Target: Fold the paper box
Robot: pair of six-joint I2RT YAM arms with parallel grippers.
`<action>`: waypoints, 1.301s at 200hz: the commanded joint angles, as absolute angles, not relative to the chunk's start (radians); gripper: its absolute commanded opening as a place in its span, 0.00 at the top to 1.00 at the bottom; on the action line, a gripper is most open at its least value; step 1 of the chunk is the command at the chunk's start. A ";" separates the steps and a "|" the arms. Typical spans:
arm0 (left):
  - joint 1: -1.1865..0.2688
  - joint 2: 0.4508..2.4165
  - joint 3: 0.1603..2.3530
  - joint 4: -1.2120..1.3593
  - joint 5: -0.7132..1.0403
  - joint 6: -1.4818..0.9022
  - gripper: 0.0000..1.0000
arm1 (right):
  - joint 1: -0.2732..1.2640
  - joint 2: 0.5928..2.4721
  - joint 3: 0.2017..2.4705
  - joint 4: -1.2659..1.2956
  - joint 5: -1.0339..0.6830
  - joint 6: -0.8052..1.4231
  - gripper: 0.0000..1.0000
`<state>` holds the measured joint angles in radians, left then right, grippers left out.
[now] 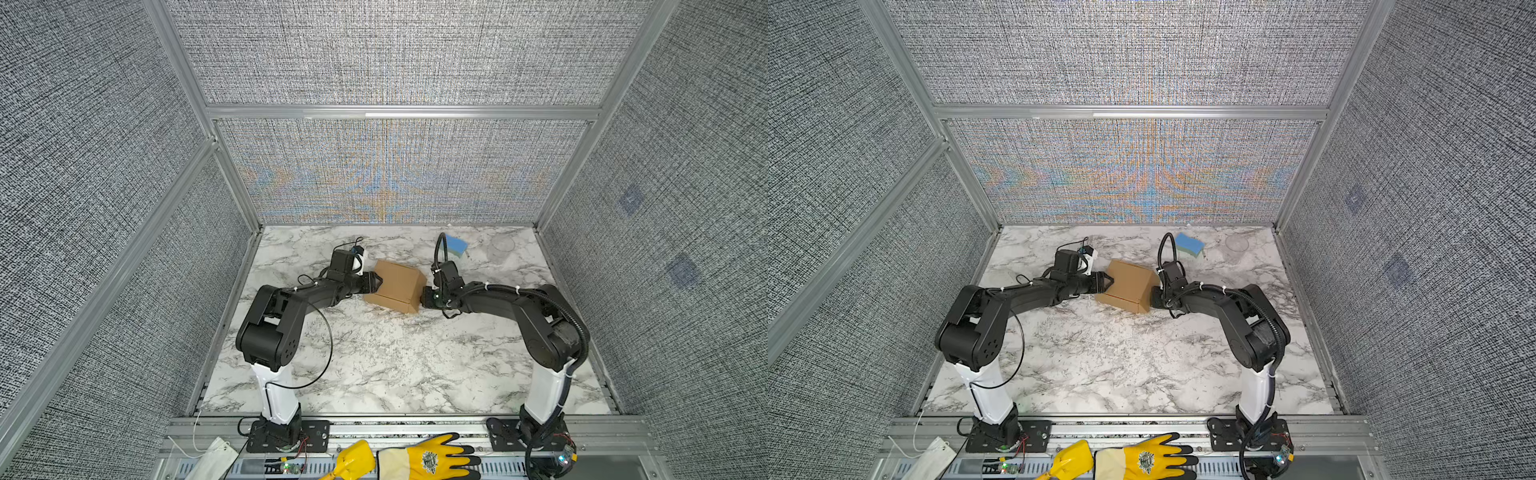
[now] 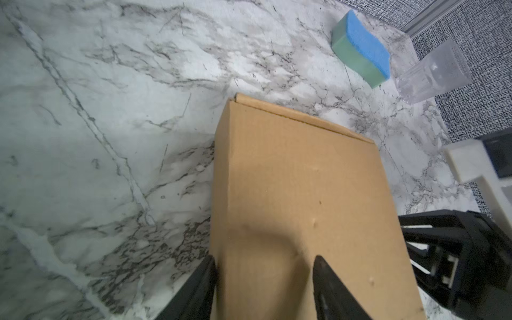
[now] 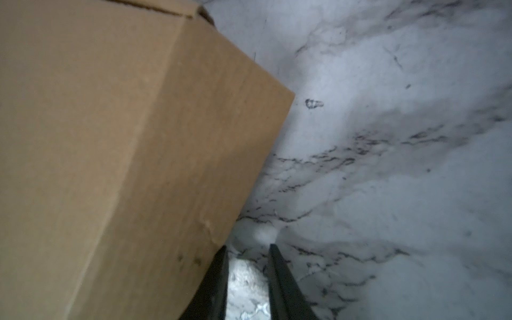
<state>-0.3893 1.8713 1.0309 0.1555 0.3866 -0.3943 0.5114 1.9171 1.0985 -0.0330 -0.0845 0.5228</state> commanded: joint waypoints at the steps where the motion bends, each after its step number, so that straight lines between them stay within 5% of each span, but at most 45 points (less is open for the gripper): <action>1: -0.408 1.849 1.002 0.192 0.436 -0.412 0.42 | 0.518 1.935 1.114 -0.028 -0.123 0.519 0.72; 111: -0.446 1.700 0.835 0.212 0.392 -0.459 0.43 | 0.543 1.977 1.142 -0.066 -0.129 0.489 0.72; 260: -0.471 1.409 0.639 0.033 0.156 -0.513 0.41 | 0.633 1.787 0.947 -0.079 -0.017 0.455 0.71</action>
